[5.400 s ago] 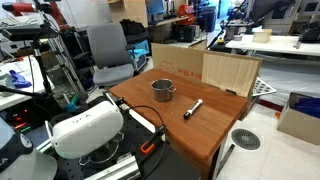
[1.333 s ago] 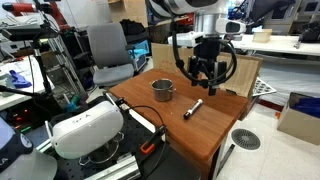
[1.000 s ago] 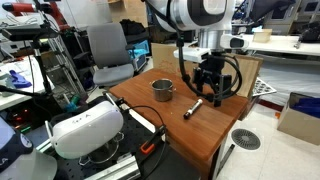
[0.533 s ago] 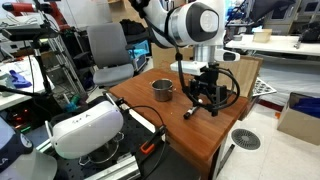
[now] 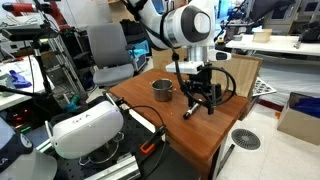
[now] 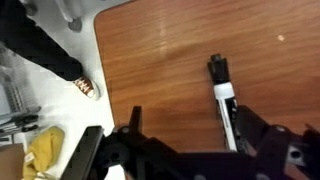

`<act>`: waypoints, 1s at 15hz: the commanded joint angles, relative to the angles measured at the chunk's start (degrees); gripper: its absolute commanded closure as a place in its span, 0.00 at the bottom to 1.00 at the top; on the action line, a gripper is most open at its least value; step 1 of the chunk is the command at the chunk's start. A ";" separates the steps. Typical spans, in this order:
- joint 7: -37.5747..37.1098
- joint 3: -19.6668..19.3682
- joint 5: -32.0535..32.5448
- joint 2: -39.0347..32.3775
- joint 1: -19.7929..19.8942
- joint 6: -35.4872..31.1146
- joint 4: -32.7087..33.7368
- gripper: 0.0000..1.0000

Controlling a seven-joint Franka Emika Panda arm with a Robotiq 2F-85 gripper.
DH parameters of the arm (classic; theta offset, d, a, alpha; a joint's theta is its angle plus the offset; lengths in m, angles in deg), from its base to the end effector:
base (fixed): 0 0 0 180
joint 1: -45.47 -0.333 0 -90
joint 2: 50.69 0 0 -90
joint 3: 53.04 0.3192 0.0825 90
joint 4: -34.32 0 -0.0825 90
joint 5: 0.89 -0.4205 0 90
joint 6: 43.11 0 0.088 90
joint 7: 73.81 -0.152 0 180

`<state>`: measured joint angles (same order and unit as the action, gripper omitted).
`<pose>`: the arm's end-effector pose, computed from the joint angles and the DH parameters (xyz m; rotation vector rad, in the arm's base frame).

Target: Place the marker in the pot

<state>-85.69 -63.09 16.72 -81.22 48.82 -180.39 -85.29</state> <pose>0.5498 -0.1520 0.0814 2.8422 -0.2516 -0.3272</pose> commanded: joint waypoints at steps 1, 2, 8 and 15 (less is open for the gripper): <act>-0.12 -1.52 3.14 -2.00 -1.76 -0.45 1.22 0.00; -0.33 -1.66 3.88 -2.23 -1.95 -0.48 1.28 0.00; -0.56 -1.87 4.97 -3.77 -2.02 -0.08 2.52 0.25; -0.01 -1.87 4.52 -4.03 -1.61 0.68 3.86 0.73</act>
<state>-85.70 -63.72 20.35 -83.79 48.12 -180.34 -83.11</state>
